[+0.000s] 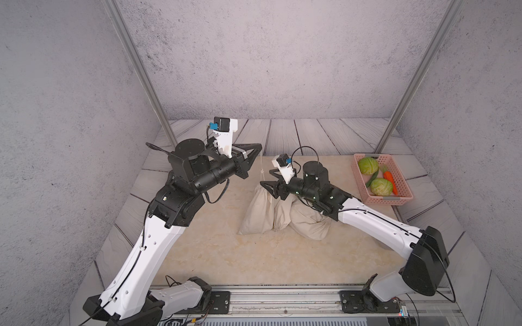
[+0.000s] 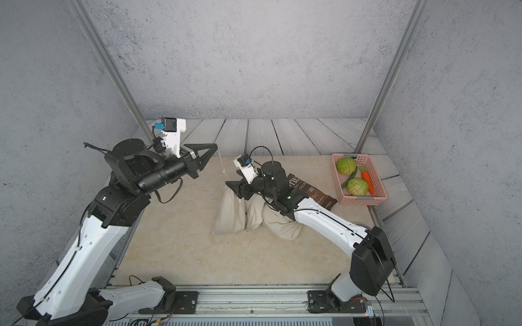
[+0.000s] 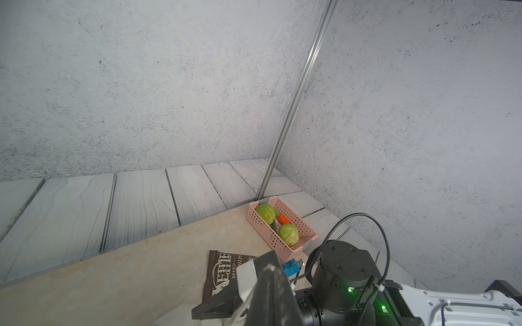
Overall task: Close the soil bag
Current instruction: Adjust the soil bag at the center of the board.
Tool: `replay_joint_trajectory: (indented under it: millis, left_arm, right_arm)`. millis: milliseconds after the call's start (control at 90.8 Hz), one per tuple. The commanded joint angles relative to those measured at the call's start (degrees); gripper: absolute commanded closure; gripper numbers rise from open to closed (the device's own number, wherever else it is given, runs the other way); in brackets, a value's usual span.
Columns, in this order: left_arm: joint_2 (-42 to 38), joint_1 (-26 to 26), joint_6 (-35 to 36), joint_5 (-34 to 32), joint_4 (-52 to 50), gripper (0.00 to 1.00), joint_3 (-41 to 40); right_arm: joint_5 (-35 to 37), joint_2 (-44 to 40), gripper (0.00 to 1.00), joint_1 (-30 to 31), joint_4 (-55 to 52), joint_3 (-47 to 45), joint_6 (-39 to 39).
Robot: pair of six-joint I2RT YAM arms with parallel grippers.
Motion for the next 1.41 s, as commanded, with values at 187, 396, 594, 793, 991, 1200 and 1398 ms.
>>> replay_joint_trajectory:
  millis: [187,396,594,793,991,1200,1398]
  left_arm:
    - [1.5,-1.9,0.7,1.1,4.6,1.0,2.6]
    - [1.9,-2.5,0.6,1.3,4.9,1.0,2.9]
    - [2.5,-3.0,0.7,1.3,5.2,1.0,3.7]
    - [2.6,-3.2,1.2,0.4,4.8,1.0,3.7]
    - [-1.0,-3.2,3.7,-4.8,3.2,0.77,-1.5]
    - [-9.6,-3.2,8.1,-14.5,10.2,0.37,-21.1]
    - [-11.9,-6.0,12.2,-15.8,27.2,0.12,-37.3]
  right_arm:
    - [-5.6,-3.6,0.32,0.0,-1.5,7.3,2.0]
    - [-8.2,-2.5,0.39,0.1,-2.0,9.6,3.9]
    - [-10.5,-0.3,0.47,0.1,-5.0,11.4,4.6]
    - [-10.5,0.0,0.71,0.1,-6.6,11.2,5.3]
    - [-4.4,-3.5,1.0,-0.3,-10.0,11.2,4.5]
    - [5.6,-7.1,1.0,-0.5,-12.7,10.3,4.7]
    - [8.5,-6.6,1.0,-0.5,-17.2,13.6,5.7]
